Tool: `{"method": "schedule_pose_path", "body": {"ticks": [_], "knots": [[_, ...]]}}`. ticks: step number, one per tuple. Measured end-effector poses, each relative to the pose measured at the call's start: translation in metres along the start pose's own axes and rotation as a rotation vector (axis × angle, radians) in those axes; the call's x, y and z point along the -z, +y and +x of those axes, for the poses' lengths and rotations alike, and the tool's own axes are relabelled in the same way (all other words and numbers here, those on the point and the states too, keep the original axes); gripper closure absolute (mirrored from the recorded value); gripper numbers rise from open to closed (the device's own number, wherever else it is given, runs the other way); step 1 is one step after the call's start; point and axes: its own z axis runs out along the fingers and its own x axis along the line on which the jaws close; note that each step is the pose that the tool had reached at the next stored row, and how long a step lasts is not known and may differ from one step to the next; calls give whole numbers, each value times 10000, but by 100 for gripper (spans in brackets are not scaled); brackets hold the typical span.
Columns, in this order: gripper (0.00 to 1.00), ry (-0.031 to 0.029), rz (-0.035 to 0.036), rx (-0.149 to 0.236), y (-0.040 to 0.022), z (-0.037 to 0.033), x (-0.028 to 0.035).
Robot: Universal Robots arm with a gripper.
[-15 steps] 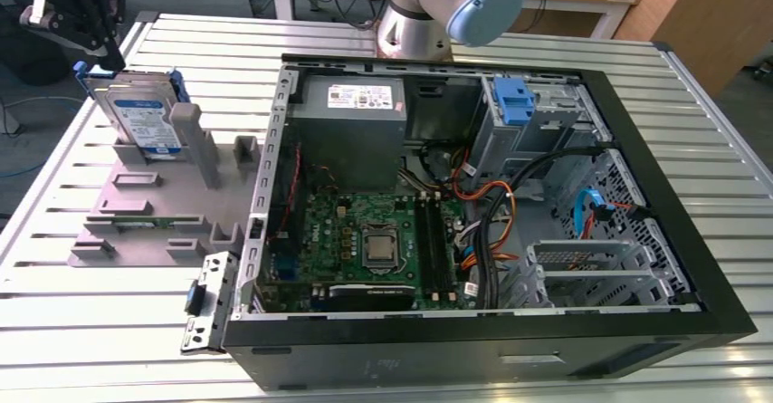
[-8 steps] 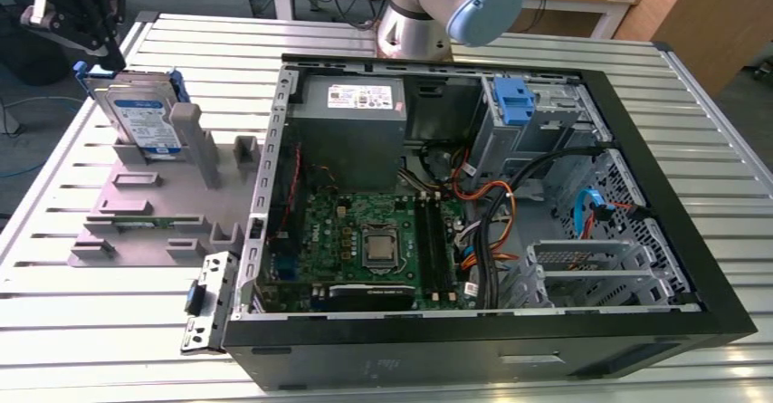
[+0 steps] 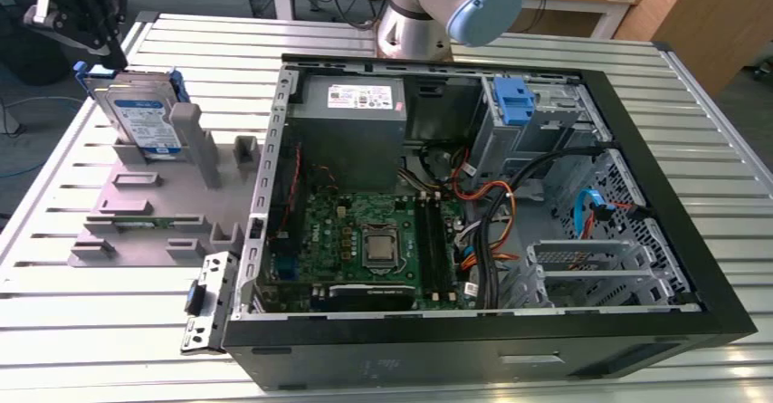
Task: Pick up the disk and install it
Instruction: 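Pick up the disk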
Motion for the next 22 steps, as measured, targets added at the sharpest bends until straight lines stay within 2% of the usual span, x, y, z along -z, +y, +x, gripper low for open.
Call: {"method": "schedule_pose_path", "body": {"ticks": [5,11,22], "knots": [[89,0,-2,0,-44,-10,-9],[89,-1,-3,-1,-49,-11,-29],[89,-1,-2,-1,-48,-11,-12]]}}
